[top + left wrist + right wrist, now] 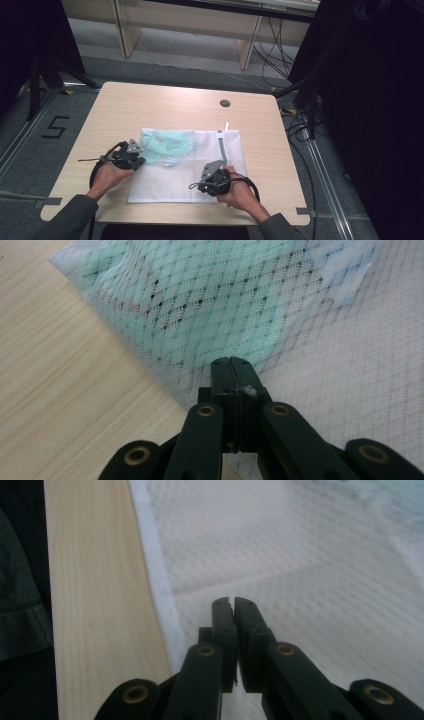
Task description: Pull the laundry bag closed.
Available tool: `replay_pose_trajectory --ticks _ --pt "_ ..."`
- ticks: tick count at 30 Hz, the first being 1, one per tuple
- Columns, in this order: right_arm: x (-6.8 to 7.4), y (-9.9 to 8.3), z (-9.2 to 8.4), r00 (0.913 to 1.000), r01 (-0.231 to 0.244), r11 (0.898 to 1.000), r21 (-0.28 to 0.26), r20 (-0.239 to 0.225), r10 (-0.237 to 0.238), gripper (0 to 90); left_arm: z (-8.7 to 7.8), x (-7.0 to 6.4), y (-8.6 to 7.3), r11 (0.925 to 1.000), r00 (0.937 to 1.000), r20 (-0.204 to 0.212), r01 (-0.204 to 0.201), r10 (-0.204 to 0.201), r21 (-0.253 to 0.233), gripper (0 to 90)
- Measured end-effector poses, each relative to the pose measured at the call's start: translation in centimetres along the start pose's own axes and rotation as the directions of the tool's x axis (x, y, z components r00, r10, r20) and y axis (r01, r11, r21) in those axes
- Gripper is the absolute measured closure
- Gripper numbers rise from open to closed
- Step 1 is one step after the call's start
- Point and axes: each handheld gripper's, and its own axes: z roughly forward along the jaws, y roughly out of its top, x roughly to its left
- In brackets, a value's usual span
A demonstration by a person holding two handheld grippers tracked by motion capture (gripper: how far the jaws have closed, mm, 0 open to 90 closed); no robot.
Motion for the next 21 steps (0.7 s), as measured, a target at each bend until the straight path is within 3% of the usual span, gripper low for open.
replay_pose_trajectory --ticks 3,5,9,11,14,15,17,19,21 --pt "-1.5 -2.1 -2.3 0.9986 -0.035 0.999 -0.01 0.04 0.036 83.4 -0.2 -0.2 0.1 0.9998 0.9999 0.011 0.008 -0.008 -0.019 79.9" --pt "-2.1 -3.1 -3.2 0.9977 -0.058 0.998 -0.013 0.036 0.058 78.5 -0.6 -0.4 0.4 0.9992 0.9997 0.023 0.012 -0.011 -0.037 75.0" --pt "-2.5 -4.4 -4.0 0.9965 -0.078 0.997 -0.011 0.031 0.078 73.1 -1.2 -1.7 0.8 0.9962 0.9958 0.088 0.029 -0.022 -0.082 67.4" --pt "-2.4 -5.1 -4.3 0.9952 -0.094 0.995 -0.01 0.023 0.095 69.4 -1.3 -2.7 1.0 0.9961 0.994 0.109 0.006 0.004 -0.088 62.4" --pt "-2.6 -5.8 -4.4 0.9979 -0.062 0.998 0.001 0.015 0.062 65.6 -1.3 -4.2 1.3 0.995 0.9892 0.144 -0.012 0.026 -0.1 57.5" --pt "-2.4 -5.9 -4.6 0.996 -0.09 0.996 0.014 0.002 0.09 64.7 -1.3 -4.6 1.5 0.9945 0.9868 0.159 -0.014 0.03 -0.104 56.0" --pt "-2.2 -6.1 -4.6 0.9953 -0.096 0.995 0.015 -0.013 0.096 64.1 -1.2 -5.3 1.7 0.9942 0.9833 0.175 -0.03 0.048 -0.104 52.0" --pt "-2.3 -6.3 -4.3 0.9973 -0.064 0.998 0.021 -0.036 0.065 63.1 -0.9 -5.9 1.9 0.9944 0.9804 0.189 -0.038 0.056 -0.099 49.0" --pt "-2.1 -6.4 -4.1 0.9971 -0.065 0.997 0.045 -0.038 0.067 62.1 -0.8 -6.4 2.0 0.994 0.9781 0.196 -0.054 0.072 -0.096 47.9"
